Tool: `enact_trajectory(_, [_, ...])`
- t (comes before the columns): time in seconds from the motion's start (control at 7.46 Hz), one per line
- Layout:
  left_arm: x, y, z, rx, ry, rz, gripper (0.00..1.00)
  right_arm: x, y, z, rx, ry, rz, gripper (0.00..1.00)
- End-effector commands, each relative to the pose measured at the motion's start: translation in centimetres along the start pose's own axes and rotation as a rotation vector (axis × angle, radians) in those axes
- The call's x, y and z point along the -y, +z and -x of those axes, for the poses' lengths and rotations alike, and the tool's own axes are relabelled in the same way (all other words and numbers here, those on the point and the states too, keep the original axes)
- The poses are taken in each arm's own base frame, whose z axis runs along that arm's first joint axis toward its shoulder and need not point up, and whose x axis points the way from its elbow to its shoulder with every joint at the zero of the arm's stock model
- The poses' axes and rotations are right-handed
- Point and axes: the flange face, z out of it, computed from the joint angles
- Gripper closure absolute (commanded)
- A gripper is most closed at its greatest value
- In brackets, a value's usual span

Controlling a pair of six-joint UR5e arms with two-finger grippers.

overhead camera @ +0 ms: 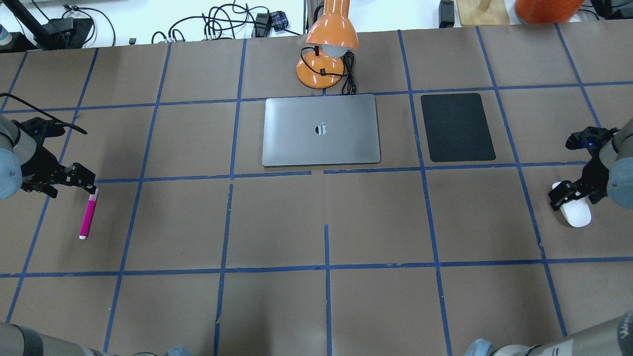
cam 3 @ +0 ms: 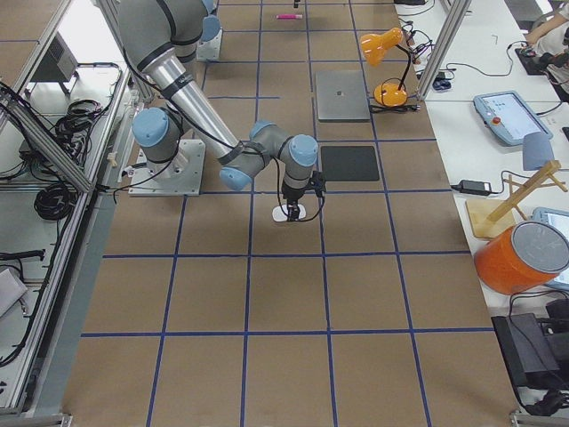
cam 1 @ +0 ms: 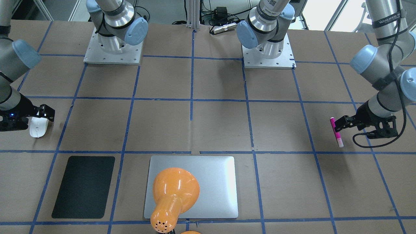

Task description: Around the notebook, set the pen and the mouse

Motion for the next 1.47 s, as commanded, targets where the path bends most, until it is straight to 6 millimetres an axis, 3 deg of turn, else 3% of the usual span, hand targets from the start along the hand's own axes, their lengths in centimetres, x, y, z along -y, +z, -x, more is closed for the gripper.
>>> enact_trajectory(0.0, [0.4,2.4,0.1,-0.017,-0.057,0.034,0.06,0.5,1.9,-0.4,-0.027,0.015,-0.006,0.04])
enact_trajectory(0.13, [0.4,3.0,0.1,-0.023,-0.060,0.043,0.07,0.7,2.2,-0.6,-0.043,0.016,-0.016,0.11])
enact_trajectory(0.27, [0.5,3.1,0.2,-0.022,-0.051,0.045,0.18,0.5,2.1,-0.5,-0.037,0.016,-0.010,0.28])
enact_trajectory(0.4, [0.5,3.8,0.1,-0.029,-0.051,0.057,0.18,0.5,2.2,-0.4,-0.036,0.018,-0.011,0.44])
enact_trajectory(0.54, [0.6,4.0,0.1,-0.030,-0.048,0.060,0.18,0.6,1.9,-0.5,-0.037,0.021,-0.016,0.54])
enact_trajectory(0.94, [1.1,4.9,0.4,-0.035,-0.046,0.073,0.18,-0.1,-2.0,-0.2,-0.053,0.031,-0.048,0.64])
enact_trajectory(1.07, [1.1,5.1,0.4,-0.035,-0.045,0.077,0.23,-0.1,-3.3,0.1,-0.070,0.028,-0.069,0.67])
enact_trajectory(1.21, [1.2,5.3,0.5,-0.024,-0.045,0.074,0.29,1.1,-5.0,0.2,-0.076,0.036,-0.117,0.67])
enact_trajectory(1.34, [1.2,5.5,0.8,0.006,-0.041,0.079,0.38,4.6,-8.2,1.3,-0.083,0.016,-0.212,0.67])
